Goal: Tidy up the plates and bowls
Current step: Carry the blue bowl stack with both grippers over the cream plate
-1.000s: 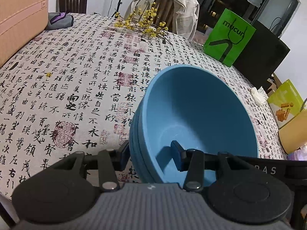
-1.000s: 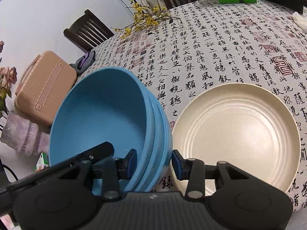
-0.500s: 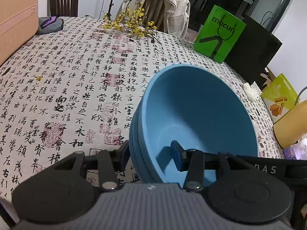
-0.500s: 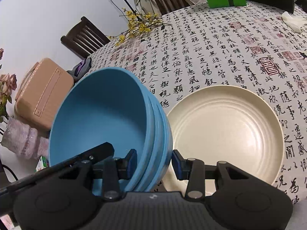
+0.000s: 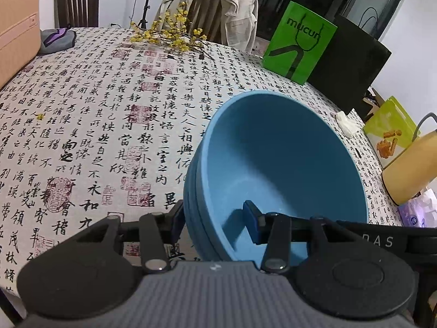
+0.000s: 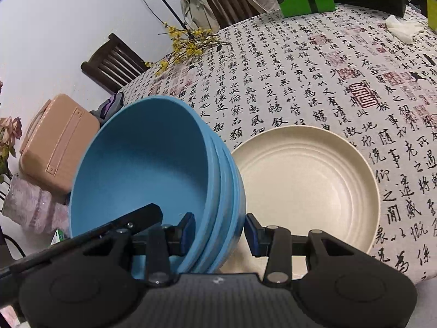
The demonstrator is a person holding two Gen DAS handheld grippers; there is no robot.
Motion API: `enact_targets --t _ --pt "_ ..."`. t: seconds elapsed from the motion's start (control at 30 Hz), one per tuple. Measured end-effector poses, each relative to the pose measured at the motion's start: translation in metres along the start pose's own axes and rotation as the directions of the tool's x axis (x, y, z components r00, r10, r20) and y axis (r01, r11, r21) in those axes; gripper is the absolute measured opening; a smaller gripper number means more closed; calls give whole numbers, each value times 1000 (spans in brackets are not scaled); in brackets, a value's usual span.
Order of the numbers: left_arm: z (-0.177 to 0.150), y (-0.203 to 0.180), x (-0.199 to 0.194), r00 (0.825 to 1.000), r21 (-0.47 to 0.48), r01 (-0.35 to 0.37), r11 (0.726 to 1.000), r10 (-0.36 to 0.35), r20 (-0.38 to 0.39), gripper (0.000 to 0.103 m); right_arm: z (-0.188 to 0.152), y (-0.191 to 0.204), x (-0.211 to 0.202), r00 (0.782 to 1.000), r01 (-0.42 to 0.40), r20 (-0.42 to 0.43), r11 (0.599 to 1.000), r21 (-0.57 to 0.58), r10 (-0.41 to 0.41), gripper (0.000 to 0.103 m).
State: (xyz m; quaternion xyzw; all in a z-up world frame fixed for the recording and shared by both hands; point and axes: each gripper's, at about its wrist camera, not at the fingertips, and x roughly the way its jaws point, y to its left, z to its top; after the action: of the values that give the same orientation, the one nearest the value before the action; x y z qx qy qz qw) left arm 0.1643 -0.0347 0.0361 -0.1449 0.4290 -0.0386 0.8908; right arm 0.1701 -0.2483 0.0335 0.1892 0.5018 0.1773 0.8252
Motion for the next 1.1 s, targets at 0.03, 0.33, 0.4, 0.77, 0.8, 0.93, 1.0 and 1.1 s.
enact_targets --t 0.03,0.33,0.4,0.77,0.8,0.93,1.0,1.1 --pt "0 -2 0 1000 2 2 1000 -2 -1 46 0 -2 -1 1000 1 2 1000 2 -1 39" --pt "0 -16 6 1000 21 22 1000 -22 -6 46 2 -16 -10 1000 11 17 1000 23 -11 39" --pt "0 -19 9 1000 25 27 999 -26 -11 46 2 -19 -11 1000 16 20 1000 26 -16 39" --pt "-4 -32 18 998 48 50 998 -48 -32 46 -1 -36 -17 999 35 27 998 56 -36 39" --pt "-4 -33 19 998 50 52 997 -50 -35 46 -1 -38 -18 999 37 28 998 59 -39 39" --pt "-6 -38 23 997 55 61 997 -58 -44 45 -2 -45 -19 999 44 30 997 68 -46 39" --pt "-7 -40 26 997 57 64 996 -62 -50 46 -2 -49 -19 998 48 28 996 74 -50 39" --pt "-9 -43 30 996 57 70 996 -66 -58 46 -2 -53 -19 998 55 28 995 82 -58 39"
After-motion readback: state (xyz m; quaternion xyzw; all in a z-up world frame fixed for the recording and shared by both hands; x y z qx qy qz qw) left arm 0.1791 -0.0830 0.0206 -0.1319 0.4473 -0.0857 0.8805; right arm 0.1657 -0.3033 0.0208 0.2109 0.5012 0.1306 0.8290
